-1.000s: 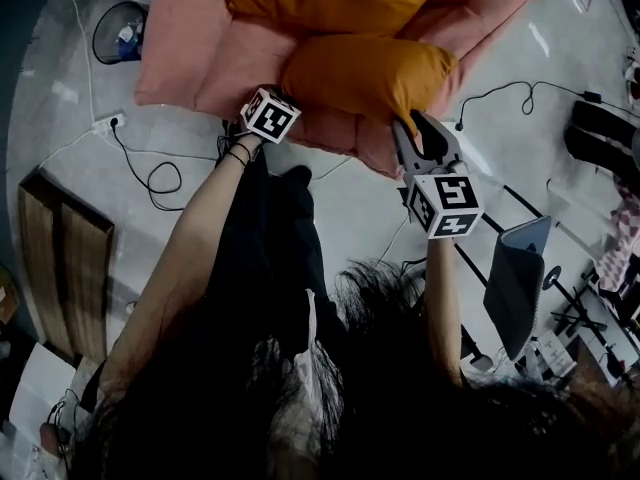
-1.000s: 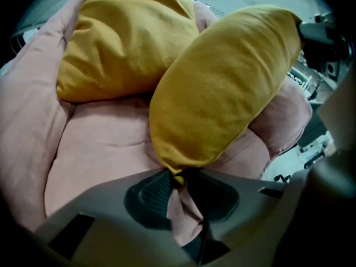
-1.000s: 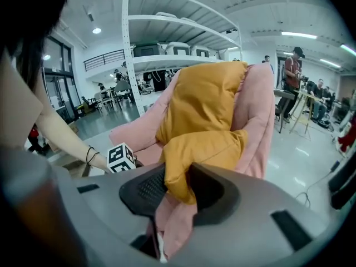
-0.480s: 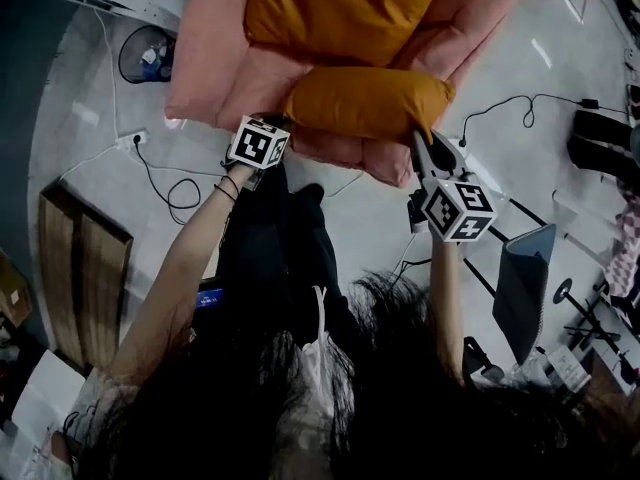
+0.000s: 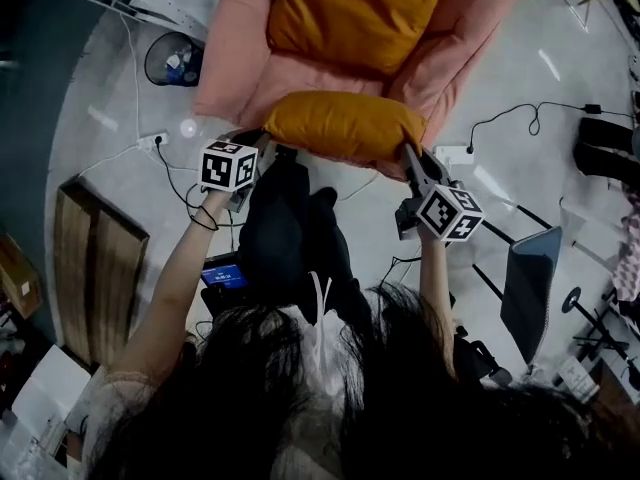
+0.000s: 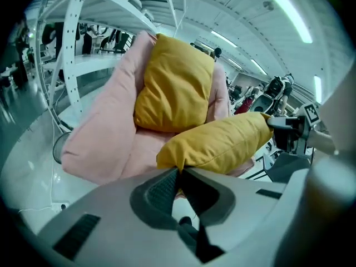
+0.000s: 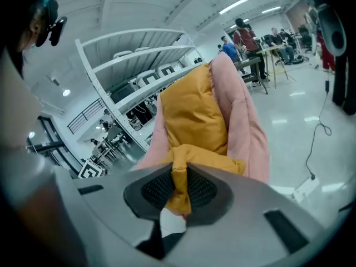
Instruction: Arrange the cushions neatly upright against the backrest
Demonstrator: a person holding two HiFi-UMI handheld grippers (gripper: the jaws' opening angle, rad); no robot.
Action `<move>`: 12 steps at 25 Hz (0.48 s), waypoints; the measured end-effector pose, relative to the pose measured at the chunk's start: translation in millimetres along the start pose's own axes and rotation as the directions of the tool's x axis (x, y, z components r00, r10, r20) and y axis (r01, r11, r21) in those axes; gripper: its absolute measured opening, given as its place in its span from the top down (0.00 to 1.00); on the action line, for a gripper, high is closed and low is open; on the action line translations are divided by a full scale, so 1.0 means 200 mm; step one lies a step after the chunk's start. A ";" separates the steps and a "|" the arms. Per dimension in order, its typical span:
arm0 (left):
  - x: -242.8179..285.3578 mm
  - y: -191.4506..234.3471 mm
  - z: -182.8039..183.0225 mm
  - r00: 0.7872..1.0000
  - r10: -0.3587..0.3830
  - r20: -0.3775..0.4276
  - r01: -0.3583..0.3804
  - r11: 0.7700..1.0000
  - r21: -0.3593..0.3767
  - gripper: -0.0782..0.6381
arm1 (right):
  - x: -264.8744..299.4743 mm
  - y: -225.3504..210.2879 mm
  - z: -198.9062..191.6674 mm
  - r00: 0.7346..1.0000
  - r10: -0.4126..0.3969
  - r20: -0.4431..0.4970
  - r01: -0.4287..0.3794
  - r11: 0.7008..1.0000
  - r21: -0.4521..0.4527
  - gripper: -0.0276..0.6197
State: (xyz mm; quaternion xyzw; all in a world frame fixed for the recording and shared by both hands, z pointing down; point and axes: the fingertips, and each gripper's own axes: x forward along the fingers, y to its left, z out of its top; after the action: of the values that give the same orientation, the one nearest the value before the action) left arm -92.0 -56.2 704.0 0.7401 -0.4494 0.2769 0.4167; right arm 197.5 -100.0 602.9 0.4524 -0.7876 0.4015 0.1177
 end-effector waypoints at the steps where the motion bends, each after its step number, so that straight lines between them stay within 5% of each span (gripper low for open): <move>1: -0.05 0.01 0.02 1.000 0.009 0.010 -0.009 1.000 0.005 0.84 | 0.00 0.01 -0.02 1.000 0.006 0.003 -0.006 1.000 0.022 0.86; 12: -0.20 0.18 0.22 0.991 0.115 -0.068 -0.105 0.986 0.132 0.84 | 0.20 0.02 -0.17 0.999 -0.030 -0.039 0.039 0.962 0.269 0.86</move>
State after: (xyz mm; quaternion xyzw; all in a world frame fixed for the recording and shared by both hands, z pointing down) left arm -140.1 -86.1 663.6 0.7284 -0.4547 0.3558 0.3690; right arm 165.7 -99.0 644.4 0.4707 -0.7154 0.5107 0.0757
